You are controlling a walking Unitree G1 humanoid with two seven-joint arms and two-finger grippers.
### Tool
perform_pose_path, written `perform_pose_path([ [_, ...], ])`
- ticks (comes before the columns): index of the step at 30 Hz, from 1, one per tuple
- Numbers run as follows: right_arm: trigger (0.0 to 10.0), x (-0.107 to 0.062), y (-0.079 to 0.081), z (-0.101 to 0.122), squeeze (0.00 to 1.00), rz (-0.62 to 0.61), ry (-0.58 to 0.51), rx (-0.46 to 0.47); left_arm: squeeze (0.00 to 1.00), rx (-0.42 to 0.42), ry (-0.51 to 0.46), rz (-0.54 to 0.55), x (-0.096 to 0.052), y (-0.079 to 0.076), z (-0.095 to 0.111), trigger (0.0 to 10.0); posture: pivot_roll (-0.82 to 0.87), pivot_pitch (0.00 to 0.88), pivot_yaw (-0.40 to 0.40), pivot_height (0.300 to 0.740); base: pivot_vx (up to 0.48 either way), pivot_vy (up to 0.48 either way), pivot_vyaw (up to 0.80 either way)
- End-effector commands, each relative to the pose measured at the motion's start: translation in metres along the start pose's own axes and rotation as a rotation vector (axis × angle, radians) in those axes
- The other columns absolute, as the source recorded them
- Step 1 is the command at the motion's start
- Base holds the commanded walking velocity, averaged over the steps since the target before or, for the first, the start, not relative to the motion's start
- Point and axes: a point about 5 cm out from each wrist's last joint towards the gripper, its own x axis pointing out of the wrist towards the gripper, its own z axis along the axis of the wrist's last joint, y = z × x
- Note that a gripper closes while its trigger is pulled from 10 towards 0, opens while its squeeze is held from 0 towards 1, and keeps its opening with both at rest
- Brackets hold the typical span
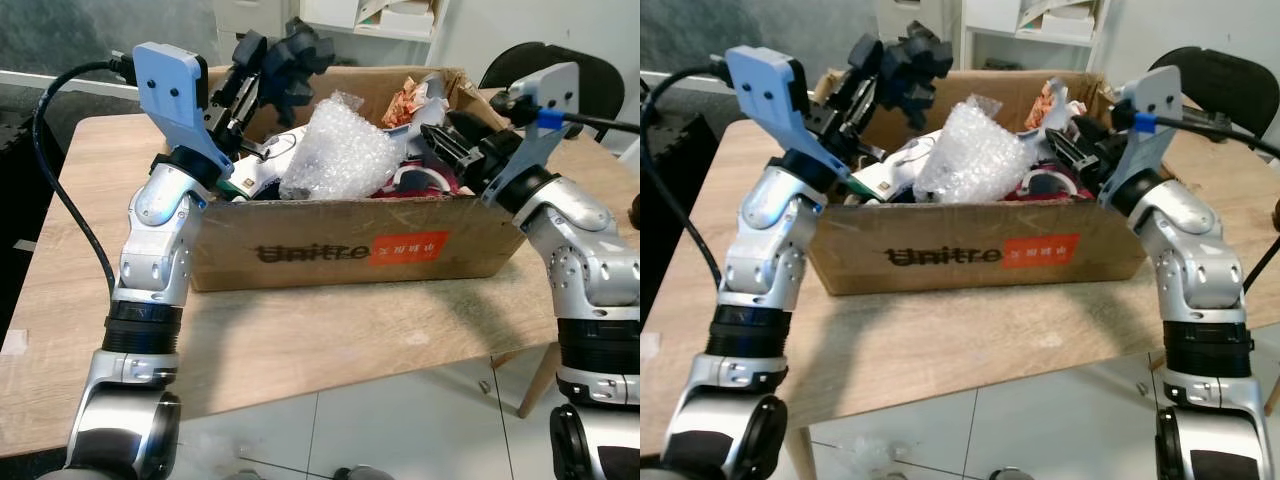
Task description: Picking trash to rubbish bin
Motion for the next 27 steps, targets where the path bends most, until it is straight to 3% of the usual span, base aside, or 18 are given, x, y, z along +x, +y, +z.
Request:
perform_pose_path([
  [1, 10.0, -0.001, -0.002, 0.009, 1.0, -0.022, -0.04, 0.011, 1.0, 0.053, 0.001, -0.032, 0.002, -0.003, 0.005, 10.0, -0.04, 0.105, 0.008, 0.74, 0.0, 0.0, 0.0],
  [12, 10.0, -0.001, -0.006, 0.028, 1.0, -0.072, -0.156, 0.046, 1.0, 0.093, -0.019, -0.098, 0.004, -0.008, 0.013, 10.0, -0.04, 0.105, 0.012, 0.74, 0.0, 0.0, 0.0],
  [13, 10.0, -0.002, -0.006, 0.041, 1.0, -0.069, -0.259, 0.092, 1.0, 0.081, -0.041, -0.128, 0.004, -0.013, 0.016, 10.0, -0.03, 0.104, 0.008, 0.74, 0.0, 0.0, 0.0],
  [15, 10.0, -0.002, -0.006, 0.041, 1.0, -0.069, -0.259, 0.092, 1.0, 0.081, -0.041, -0.128, 0.004, -0.013, 0.016, 10.0, -0.03, 0.104, 0.008, 0.74, 0.0, 0.0, 0.0],
  [16, 10.0, -0.002, -0.003, 0.047, 0.85, -0.039, -0.308, 0.125, 0.22, 0.023, -0.073, -0.123, 0.005, -0.014, 0.02, 10.0, -0.03, 0.103, 0.007, 0.74, 0.0, 0.0, 0.0],
  [17, 10.0, -0.002, -0.003, 0.047, 0.85, -0.039, -0.308, 0.125, 0.22, 0.023, -0.073, -0.123, 0.005, -0.014, 0.02, 10.0, -0.03, 0.103, 0.007, 0.74, 0.0, 0.0, 0.0],
  [18, 10.0, -0.006, 0.018, 0.055, 0.0, 0.139, -0.371, 0.16, 0.0, -0.175, -0.164, -0.094, 0.003, -0.01, 0.031, 10.0, -0.03, 0.103, 0.006, 0.74, 0.0, 0.0, 0.0],
  [19, 10.0, -0.006, 0.018, 0.055, 0.0, 0.139, -0.371, 0.16, 0.0, -0.175, -0.164, -0.094, 0.003, -0.01, 0.031, 10.0, -0.03, 0.103, 0.006, 0.74, 0.0, 0.0, 0.0],
  [21, 10.0, -0.011, 0.037, 0.054, 0.0, 0.291, -0.388, 0.18, 0.0, -0.319, -0.22, -0.1, -0.001, -0.006, 0.038, 10.0, -0.02, 0.103, 0.006, 0.74, 0.0, 0.0, 0.0],
  [23, 10.0, -0.012, 0.044, 0.051, 0.0, 0.346, -0.373, 0.174, 0.0, -0.324, -0.187, -0.174, -0.007, -0.01, 0.034, 10.0, -0.02, 0.101, 0.004, 0.74, 0.0, 0.0, 0.0],
  [27, 10.0, -0.012, 0.052, 0.045, 0.0, 0.396, -0.344, 0.178, 0.0, -0.324, -0.134, -0.225, -0.013, -0.013, 0.026, 10.0, -0.02, 0.101, 0.005, 0.74, 0.0, 0.0, 0.0],
])
